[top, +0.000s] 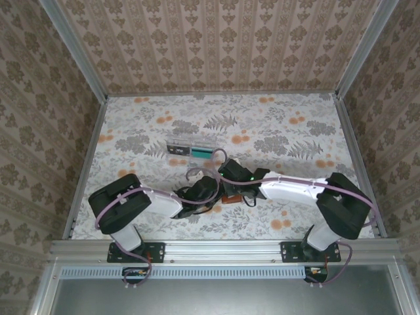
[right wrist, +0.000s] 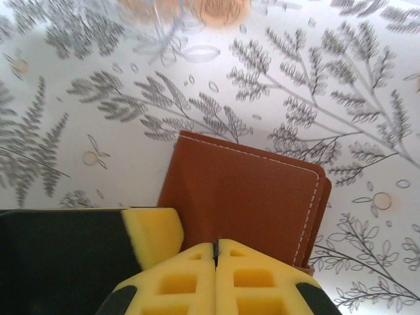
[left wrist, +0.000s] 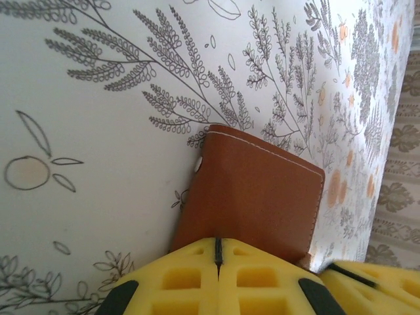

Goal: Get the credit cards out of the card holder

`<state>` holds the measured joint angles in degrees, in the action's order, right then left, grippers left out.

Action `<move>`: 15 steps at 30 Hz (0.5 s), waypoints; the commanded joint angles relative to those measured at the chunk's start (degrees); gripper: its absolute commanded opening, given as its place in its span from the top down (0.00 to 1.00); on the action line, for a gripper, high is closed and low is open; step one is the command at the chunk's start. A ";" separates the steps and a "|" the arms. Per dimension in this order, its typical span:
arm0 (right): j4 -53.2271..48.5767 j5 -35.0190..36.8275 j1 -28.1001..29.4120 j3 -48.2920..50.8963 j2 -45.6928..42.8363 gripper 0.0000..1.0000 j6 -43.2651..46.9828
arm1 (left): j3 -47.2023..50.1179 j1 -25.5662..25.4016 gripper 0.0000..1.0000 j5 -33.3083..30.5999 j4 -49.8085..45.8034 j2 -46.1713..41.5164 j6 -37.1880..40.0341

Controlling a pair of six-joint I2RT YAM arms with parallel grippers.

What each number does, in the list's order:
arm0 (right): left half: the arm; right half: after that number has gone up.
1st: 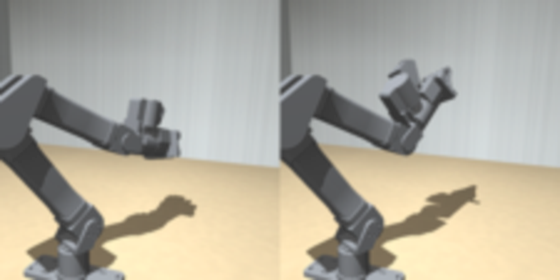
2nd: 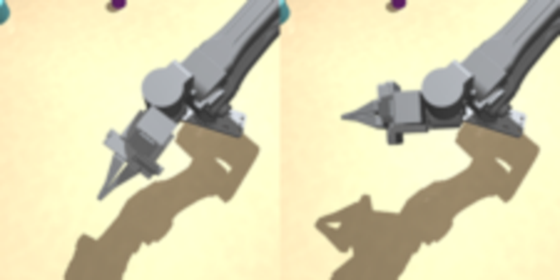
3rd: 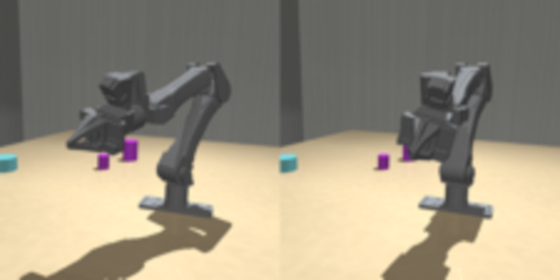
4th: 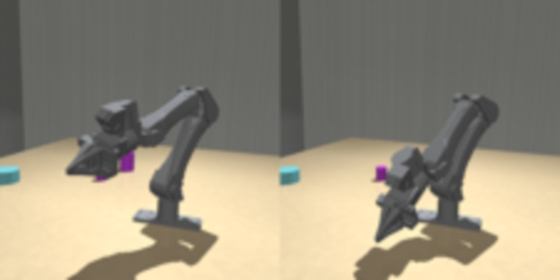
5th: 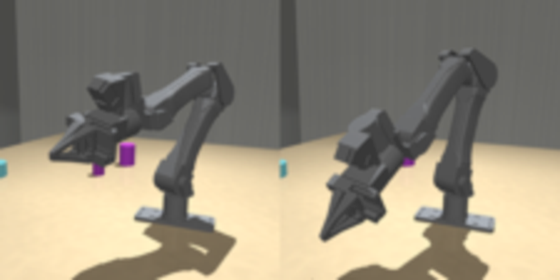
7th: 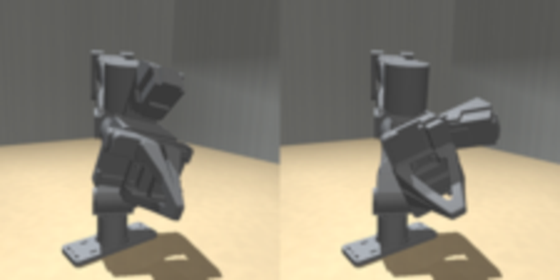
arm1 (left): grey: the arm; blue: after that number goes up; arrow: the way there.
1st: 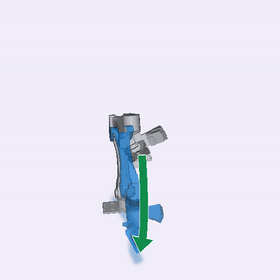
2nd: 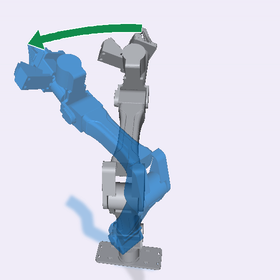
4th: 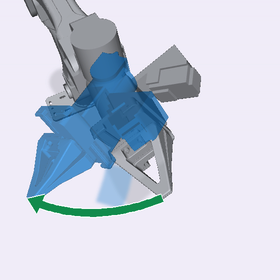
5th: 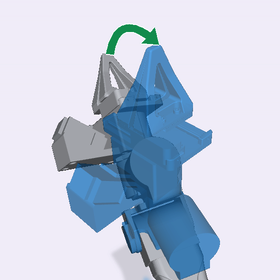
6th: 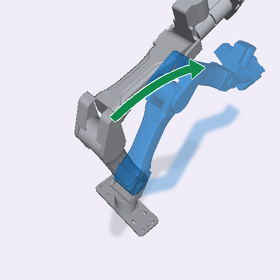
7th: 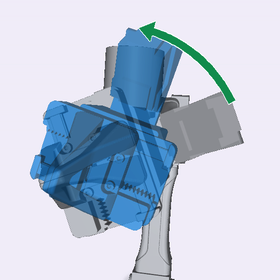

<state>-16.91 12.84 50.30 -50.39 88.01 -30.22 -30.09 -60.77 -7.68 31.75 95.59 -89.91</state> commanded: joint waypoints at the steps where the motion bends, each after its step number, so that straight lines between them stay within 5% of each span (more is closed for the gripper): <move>1: 0.80 -1.27 -1.10 1.24 -4.26 1.00 -1.07 | 2.18 -0.50 1.00 1.33 -14.72 5.55 -2.82; 12: -0.56 -4.38 -5.92 5.22 -14.32 1.00 -1.60 | -0.19 0.19 1.00 -0.14 -15.29 -1.82 6.96; 15: -0.90 -5.90 -6.53 4.65 -16.04 1.00 -1.69 | -2.68 1.38 0.83 -0.94 -20.24 -8.05 13.09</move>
<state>-16.91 9.56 44.31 -45.47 74.13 -30.79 -31.38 -60.36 -7.68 23.46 91.42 -84.62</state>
